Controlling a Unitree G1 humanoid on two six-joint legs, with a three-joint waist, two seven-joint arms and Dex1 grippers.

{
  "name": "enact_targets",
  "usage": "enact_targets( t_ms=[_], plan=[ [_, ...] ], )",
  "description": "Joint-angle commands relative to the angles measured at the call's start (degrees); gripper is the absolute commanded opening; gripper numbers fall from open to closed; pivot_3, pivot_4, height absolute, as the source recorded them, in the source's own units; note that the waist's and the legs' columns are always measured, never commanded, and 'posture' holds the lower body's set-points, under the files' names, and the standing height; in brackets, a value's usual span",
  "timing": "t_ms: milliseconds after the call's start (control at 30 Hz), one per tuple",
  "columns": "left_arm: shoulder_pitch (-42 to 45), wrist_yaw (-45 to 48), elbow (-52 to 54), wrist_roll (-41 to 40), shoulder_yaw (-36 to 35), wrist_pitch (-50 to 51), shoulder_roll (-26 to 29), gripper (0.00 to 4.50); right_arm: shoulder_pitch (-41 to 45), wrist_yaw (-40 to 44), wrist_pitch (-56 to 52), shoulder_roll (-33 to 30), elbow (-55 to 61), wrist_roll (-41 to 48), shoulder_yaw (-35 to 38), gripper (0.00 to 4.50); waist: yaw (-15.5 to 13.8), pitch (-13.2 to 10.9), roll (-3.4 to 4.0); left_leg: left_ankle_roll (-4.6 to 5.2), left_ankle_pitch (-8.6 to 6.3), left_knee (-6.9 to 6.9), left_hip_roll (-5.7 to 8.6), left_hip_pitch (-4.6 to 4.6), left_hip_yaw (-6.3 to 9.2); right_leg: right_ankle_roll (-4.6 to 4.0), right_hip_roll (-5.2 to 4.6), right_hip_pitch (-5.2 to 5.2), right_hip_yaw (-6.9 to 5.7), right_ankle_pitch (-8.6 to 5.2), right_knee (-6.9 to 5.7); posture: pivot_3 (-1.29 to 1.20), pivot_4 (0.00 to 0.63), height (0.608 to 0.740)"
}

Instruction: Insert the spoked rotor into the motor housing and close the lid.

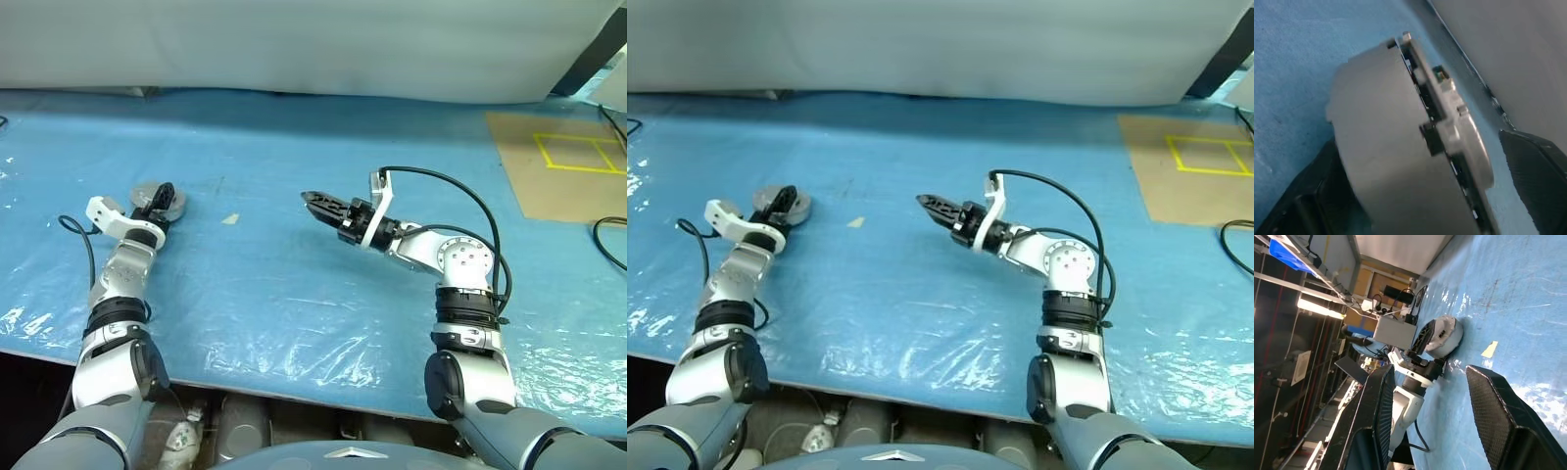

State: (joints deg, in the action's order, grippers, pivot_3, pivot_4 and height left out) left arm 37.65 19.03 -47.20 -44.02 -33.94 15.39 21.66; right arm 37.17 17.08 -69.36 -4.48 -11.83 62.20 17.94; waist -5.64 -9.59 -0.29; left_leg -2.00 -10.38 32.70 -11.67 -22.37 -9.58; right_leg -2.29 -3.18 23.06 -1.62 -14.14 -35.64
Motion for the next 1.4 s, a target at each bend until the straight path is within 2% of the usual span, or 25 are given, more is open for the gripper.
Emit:
enact_targets(
  t_ms=[33,200,433,500,633,733,800,1033,1167,1400],
  plan=[
    [0.1,-0.9,0.3,1.2,-2.0,-2.0,2.9,4.40,-0.2,1.6,0.5,-0.2,1.8,0.0,-0.8,2.42,0.2,0.0,0.00,0.00,0.00,0.00,0.00,0.00,0.05,0.00,0.00,0.00,0.00,0.00,0.00,0.00,0.150,0.740],
    [-1.8,-3.7,1.0,2.1,-4.7,-4.7,5.6,4.40,-0.4,3.1,1.2,-0.1,1.4,-1.1,-1.8,2.42,0.2,0.0,0.00,0.00,0.00,0.00,0.00,0.00,0.29,0.00,0.01,0.00,-0.01,0.00,0.02,0.00,0.150,0.740],
    [-7.8,-2.2,9.8,3.6,-4.4,-5.9,7.3,4.40,-0.8,4.4,1.4,0.1,1.1,-2.5,-2.7,2.42,0.0,0.0,0.00,0.00,0.00,0.00,-0.08,0.01,0.45,0.00,-0.03,-0.01,-0.01,0.00,0.02,0.00,0.150,0.740],
    [-9.9,-0.8,15.1,2.3,-4.1,-4.0,6.6,4.40,-0.8,4.8,1.8,-0.1,1.5,-3.0,-3.0,2.42,0.0,0.0,-0.01,0.00,0.00,0.00,-0.09,0.01,0.45,0.00,-0.08,-0.02,-0.02,0.00,0.00,0.00,0.150,0.740],
    [-16.9,4.2,36.5,-8.4,-1.6,8.9,4.1,4.40,-1.2,8.2,4.8,-3.1,6.5,-5.5,-4.9,2.42,-0.2,0.0,-0.02,0.00,0.00,0.01,-0.06,-0.01,0.42,-0.01,-0.15,-0.03,-0.02,-0.01,0.01,0.00,0.150,0.740],
    [-21.6,5.4,52.0,-14.5,4.8,17.7,2.8,4.40,-3.1,10.9,11.1,-6.6,12.7,-10.2,-7.2,2.42,-0.2,0.0,-0.02,0.00,0.00,0.00,-0.08,0.00,0.07,-0.03,-0.14,-0.04,-0.02,-0.02,-0.01,0.00,0.150,0.740],
    [-21.3,5.0,56.9,-15.1,8.8,19.8,1.6,4.40,-4.2,12.0,15.8,-9.2,15.6,-14.8,-9.8,2.42,-0.3,0.0,-0.02,0.00,0.00,0.00,-0.06,0.00,-0.01,-0.03,-0.15,-0.06,-0.01,-0.02,0.01,0.00,0.150,0.740],
    [-16.0,5.9,59.0,-10.4,19.4,20.9,-1.2,4.40,-5.0,12.1,22.8,-12.1,19.0,-22.2,-13.4,2.42,0.5,0.0,-0.01,0.01,0.00,0.00,-0.05,0.35,-0.23,-0.02,0.10,-0.07,0.31,-0.02,-0.04,0.00,0.150,0.740],
    [-15.9,12.5,58.3,-6.9,25.5,20.9,0.2,4.40,-6.0,10.9,24.5,-12.4,19.6,-25.4,-14.3,2.42,0.5,0.0,-0.01,0.01,0.00,-0.03,-0.01,0.35,-0.26,-0.01,0.09,-0.06,0.35,-0.01,-0.02,0.00,0.150,0.740],
    [-14.7,17.7,54.9,-2.7,28.0,19.9,1.2,4.40,-10.0,10.1,29.3,-14.7,21.5,-33.1,-17.4,2.42,0.4,0.0,0.00,0.00,0.00,-0.13,0.05,0.31,-0.25,-0.02,0.10,-0.01,0.34,-0.01,0.01,0.00,0.150,0.740]
  ],
)
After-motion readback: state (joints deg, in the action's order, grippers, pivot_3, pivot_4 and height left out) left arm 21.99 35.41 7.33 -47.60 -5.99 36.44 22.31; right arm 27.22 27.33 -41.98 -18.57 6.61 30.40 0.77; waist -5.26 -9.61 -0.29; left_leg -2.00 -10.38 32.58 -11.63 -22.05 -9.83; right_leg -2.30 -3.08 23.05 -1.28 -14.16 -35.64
